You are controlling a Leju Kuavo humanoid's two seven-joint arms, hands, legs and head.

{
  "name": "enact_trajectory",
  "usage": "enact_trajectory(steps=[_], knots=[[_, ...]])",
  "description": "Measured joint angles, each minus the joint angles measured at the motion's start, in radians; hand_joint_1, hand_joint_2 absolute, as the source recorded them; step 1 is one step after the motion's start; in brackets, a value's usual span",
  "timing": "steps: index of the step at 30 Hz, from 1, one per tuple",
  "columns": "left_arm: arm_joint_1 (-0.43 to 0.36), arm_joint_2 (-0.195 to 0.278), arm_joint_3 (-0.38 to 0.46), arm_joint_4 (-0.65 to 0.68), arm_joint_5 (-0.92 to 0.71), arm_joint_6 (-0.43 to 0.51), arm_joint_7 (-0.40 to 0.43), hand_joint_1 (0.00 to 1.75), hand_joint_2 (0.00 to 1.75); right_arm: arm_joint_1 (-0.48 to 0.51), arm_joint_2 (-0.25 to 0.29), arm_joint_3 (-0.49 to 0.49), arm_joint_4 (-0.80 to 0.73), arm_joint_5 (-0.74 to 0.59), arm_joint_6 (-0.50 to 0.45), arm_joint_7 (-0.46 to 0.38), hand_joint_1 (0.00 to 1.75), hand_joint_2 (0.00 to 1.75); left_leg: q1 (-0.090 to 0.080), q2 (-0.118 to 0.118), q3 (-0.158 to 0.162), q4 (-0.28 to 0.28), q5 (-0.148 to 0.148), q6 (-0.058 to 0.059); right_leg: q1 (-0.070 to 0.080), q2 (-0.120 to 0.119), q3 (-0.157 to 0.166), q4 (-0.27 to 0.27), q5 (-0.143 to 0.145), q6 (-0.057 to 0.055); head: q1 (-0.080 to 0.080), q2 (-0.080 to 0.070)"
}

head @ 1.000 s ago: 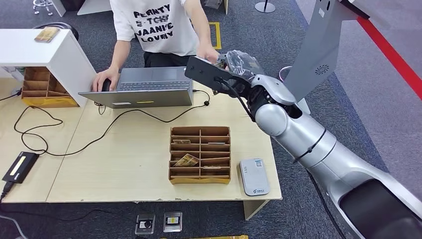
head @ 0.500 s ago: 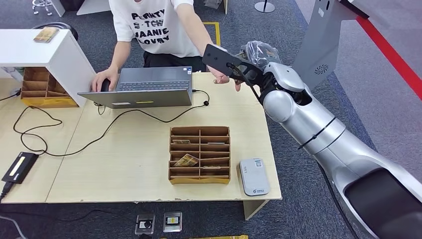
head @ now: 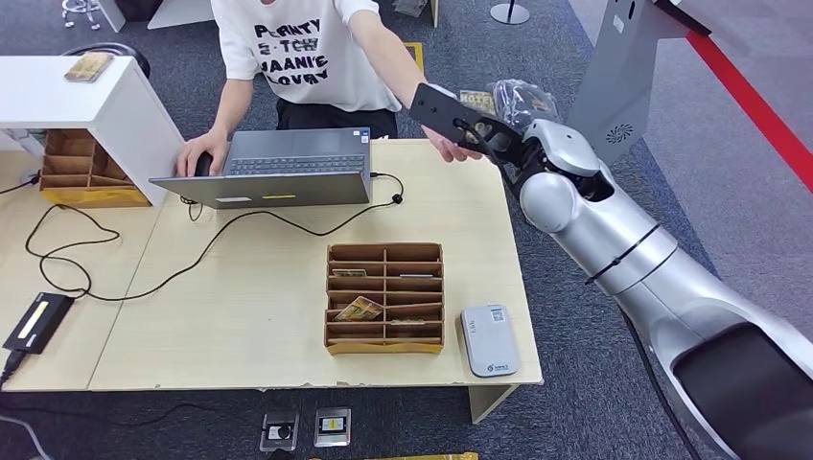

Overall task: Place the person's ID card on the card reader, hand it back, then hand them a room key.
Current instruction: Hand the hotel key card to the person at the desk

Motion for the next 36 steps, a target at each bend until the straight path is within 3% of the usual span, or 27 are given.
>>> enact_trajectory(steps=[20, 32, 36], knots=[[-0.003, 0.002, -0.020, 0.000, 0.010, 0.000, 0.003, 0.00, 0.00, 0.023, -0.040, 0.000, -0.035, 0.001, 0.009, 0.022, 0.00, 1.75, 0.000, 0.000, 0.000, 0.000, 0.000, 0.000, 0.000, 0.000, 0.000, 0.000, 0.000, 0.000, 0.000, 0.000], [0.011, 0.005, -0.025, 0.000, 0.056, 0.018, -0.004, 0.00, 0.00, 0.112, -0.067, 0.000, -0.246, 0.071, -0.055, -0.001, 0.00, 1.75, 0.000, 0.001, 0.000, 0.000, 0.000, 0.000, 0.000, 0.001, 0.000, 0.000, 0.000, 0.000, 0.000, 0.000], [0.019, 0.008, -0.024, 0.000, 0.078, 0.025, -0.012, 0.00, 0.00, 0.156, -0.074, 0.000, -0.330, 0.082, -0.116, -0.037, 0.00, 1.75, 0.000, 0.001, 0.000, 0.000, 0.000, 0.000, 0.000, 0.001, 0.000, 0.000, 0.000, 0.000, 0.000, 0.000]])
